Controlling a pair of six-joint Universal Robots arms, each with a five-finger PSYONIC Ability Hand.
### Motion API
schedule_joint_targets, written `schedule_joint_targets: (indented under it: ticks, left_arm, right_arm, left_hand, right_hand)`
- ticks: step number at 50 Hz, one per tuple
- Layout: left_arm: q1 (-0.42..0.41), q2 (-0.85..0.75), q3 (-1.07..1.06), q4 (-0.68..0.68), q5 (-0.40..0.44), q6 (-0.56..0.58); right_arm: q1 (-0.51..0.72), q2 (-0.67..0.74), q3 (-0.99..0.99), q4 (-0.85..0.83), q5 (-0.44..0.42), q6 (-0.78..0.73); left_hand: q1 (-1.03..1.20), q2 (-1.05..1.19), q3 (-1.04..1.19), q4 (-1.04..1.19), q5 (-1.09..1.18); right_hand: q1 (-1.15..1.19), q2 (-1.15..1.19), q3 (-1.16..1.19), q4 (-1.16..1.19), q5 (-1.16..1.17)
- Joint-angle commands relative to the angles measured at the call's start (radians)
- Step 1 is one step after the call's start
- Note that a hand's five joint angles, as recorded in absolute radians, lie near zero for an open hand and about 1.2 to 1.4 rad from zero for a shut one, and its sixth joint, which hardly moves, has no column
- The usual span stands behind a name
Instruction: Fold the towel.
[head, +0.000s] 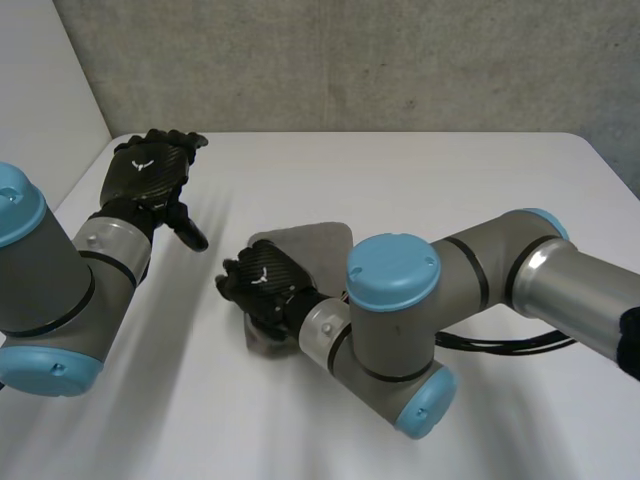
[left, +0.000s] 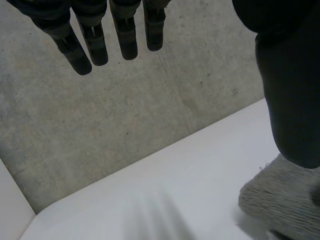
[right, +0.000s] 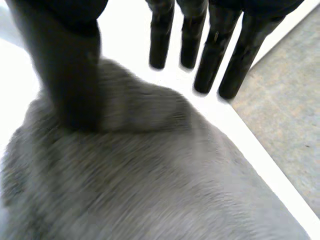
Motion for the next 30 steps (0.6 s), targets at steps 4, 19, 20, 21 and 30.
schedule_joint_targets:
  ticks: [4,19,20,21,30]
  left_arm:
    - [-0.024,-0.009,0.029,0.002,0.005,-0.040]
    - [-0.138,-0.198,0.052,-0.010,0.006,-0.083]
    - [-0.138,-0.198,0.052,-0.010,0.006,-0.083]
    - [-0.142,-0.213,0.045,-0.010,0.006,-0.078]
    - [-0.164,-0.299,0.047,-0.013,0.005,-0.054]
  right_arm:
    - [-0.107,-0.239,0.169,0.001,0.054,0.174]
    - [-0.247,-0.183,0.103,0.086,0.079,0.403]
    - [-0.247,-0.183,0.103,0.086,0.079,0.403]
    - [-0.248,-0.151,0.085,0.096,0.077,0.416]
    - [-0.243,0.021,-0.004,0.161,0.074,0.430]
  left_hand:
    - [-0.058,-0.047,-0.038,-0.052,-0.192]
    - [-0.058,-0.047,-0.038,-0.052,-0.192]
    - [-0.058,-0.047,-0.038,-0.052,-0.192]
    - [-0.055,-0.044,-0.035,-0.049,-0.190]
    - [-0.055,-0.044,-0.035,-0.049,-0.189]
  right_hand:
    - [-0.242,-0.228,-0.278,-0.273,-0.237]
    - [-0.242,-0.228,-0.278,-0.273,-0.237]
    - [-0.242,-0.228,-0.278,-0.273,-0.237]
    - [-0.242,-0.228,-0.278,-0.273,-0.237]
    - [-0.242,-0.228,-0.278,-0.273,-0.237]
